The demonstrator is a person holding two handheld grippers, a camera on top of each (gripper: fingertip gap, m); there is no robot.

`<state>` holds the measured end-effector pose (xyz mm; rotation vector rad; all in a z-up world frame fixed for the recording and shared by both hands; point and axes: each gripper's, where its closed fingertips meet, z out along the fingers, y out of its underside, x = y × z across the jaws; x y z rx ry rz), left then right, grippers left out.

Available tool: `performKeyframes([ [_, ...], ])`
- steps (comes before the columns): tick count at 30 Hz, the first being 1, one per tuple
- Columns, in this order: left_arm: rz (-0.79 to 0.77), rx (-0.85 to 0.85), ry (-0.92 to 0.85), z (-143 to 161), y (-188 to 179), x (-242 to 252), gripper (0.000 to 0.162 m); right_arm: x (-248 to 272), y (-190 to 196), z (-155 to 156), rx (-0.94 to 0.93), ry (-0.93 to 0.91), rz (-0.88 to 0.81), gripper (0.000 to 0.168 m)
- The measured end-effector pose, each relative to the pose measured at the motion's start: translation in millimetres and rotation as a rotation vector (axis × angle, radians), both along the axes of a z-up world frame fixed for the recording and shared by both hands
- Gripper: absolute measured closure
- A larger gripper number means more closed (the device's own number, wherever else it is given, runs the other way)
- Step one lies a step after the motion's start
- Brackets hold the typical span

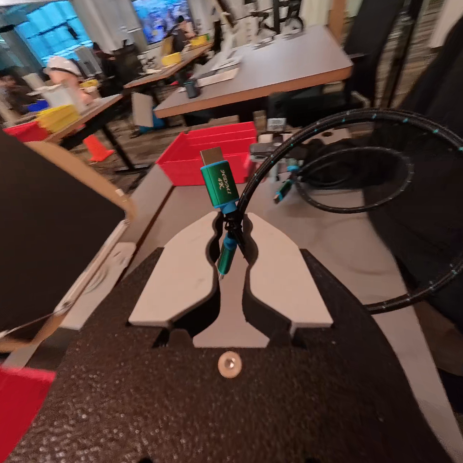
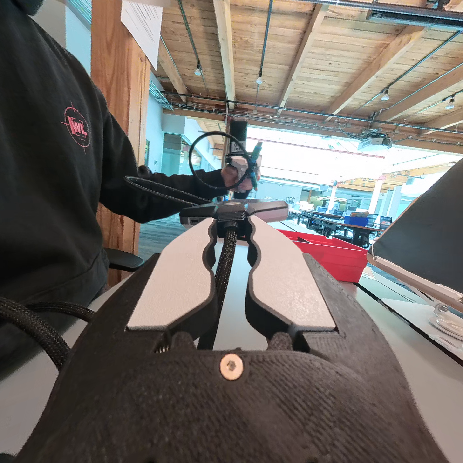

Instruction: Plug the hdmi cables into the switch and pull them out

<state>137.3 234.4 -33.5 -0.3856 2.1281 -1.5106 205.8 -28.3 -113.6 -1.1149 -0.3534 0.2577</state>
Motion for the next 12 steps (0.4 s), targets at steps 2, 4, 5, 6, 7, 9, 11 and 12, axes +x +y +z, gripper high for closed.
performKeyframes([
  [2, -0.085, 0.022, 0.056, -7, -20, -6, 0.147, -3, -1, 1, 0.011, 0.003, 0.03, 0.146],
  [4, -0.125, 0.102, 0.159, -24, -35, -7, 0.148, -7, -3, 3, 0.024, 0.01, 0.066, 0.146],
  [5, -0.135, 0.161, 0.23, -34, -40, -6, 0.148, -9, -3, 3, 0.029, 0.013, 0.079, 0.146],
  [6, -0.149, 0.22, 0.293, -45, -47, -6, 0.148, -10, -3, 3, 0.031, 0.014, 0.091, 0.146],
  [7, -0.157, 0.278, 0.344, -54, -54, -5, 0.148, -12, -3, 3, 0.028, 0.013, 0.105, 0.146],
  [9, -0.185, 0.404, 0.431, -72, -69, -5, 0.149, -15, -2, 1, 0.018, 0.008, 0.122, 0.146],
  [11, -0.233, 0.503, 0.504, -86, -87, -8, 0.149, -17, -1, 0, 0.013, -0.001, 0.126, 0.146],
  [12, -0.259, 0.542, 0.534, -90, -96, -10, 0.149, -18, 0, 0, 0.009, -0.004, 0.132, 0.146],
])
